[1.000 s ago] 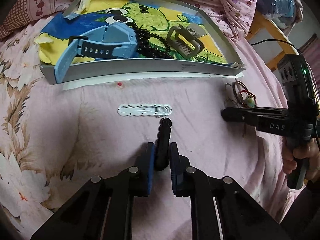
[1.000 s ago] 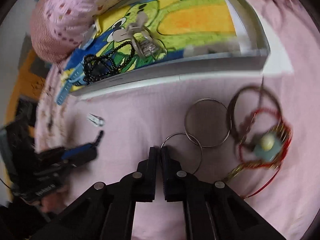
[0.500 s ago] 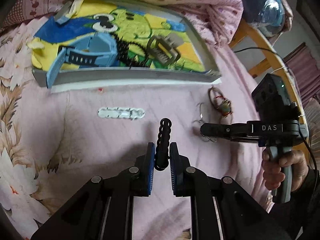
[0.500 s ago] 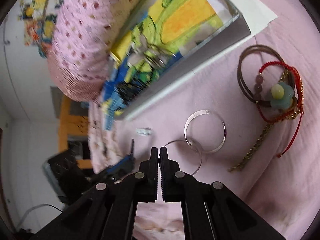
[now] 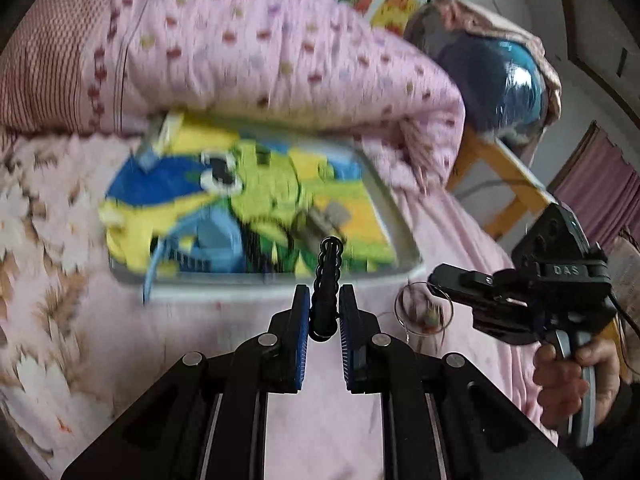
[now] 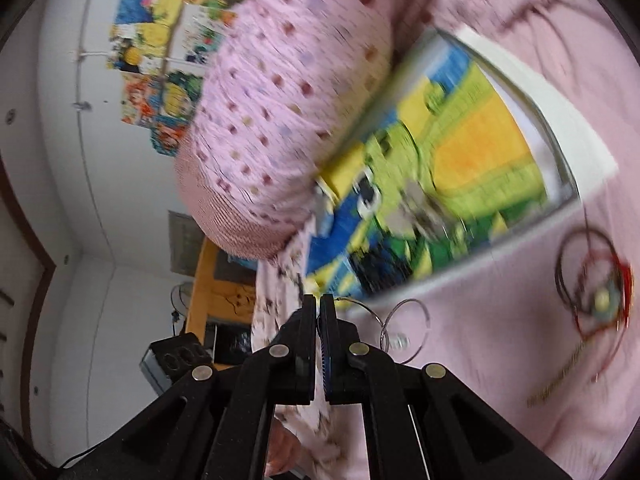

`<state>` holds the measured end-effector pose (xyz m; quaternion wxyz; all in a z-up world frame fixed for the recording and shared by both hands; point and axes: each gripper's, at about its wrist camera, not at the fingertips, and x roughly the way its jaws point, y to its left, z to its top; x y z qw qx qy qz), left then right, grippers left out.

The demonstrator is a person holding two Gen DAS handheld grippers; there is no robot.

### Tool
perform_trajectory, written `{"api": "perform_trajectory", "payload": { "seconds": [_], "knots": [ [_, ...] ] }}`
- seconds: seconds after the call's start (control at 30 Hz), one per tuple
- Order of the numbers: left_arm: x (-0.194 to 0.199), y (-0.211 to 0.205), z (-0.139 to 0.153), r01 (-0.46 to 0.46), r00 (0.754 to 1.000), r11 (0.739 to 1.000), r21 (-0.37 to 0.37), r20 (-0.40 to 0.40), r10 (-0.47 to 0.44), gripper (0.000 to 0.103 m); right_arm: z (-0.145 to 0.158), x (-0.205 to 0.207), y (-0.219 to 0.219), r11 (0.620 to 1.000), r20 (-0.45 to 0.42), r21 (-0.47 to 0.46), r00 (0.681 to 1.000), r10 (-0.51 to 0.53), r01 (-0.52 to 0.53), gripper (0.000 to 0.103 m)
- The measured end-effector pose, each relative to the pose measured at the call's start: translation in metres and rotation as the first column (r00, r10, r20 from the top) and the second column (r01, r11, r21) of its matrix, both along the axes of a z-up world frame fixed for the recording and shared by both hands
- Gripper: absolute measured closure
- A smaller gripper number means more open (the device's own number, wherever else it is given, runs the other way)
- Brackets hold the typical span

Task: Organize jewelry
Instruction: 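Carry the hair clip and ring onto the tray and open both tools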

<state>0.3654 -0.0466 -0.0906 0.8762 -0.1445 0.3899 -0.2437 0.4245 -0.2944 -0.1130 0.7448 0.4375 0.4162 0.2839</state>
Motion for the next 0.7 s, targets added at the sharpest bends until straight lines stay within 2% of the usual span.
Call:
{"api": "perform_trajectory", "payload": {
  "seconds": [0.17, 0.3, 0.47, 0.7],
  "knots": [
    [0.034, -0.002, 0.003, -0.035, 0.999, 0.999, -0.04, 0.019, 0.035, 0.092, 0.001, 0.014, -0.011, 0.997, 0.058, -0.026, 0.996, -0.07, 0.072, 0.1],
    [0.063, -0.003, -0.009, -0.048, 0.999, 0.997, -0.061, -0.01, 0.047, 0.092, -0.014, 0.025, -0.019, 0.991, 0.046, -0.069, 0.992, -0.114, 0.117, 0.1],
    [0.08, -0.006, -0.029, -0.029, 0.998, 0.999, -0.025, -0.063, 0.028, 0.092, -0.041, 0.035, -0.021, 0.986, -0.01, -0.105, 0.991, -0.132, 0.13, 0.1],
    [0.088, -0.003, -0.055, -0.03, 0.989, 1.0, 0.003, -0.142, 0.03, 0.092, -0.056, 0.039, -0.017, 0.979, -0.035, -0.171, 0.992, -0.121, 0.114, 0.097]
  ]
}}
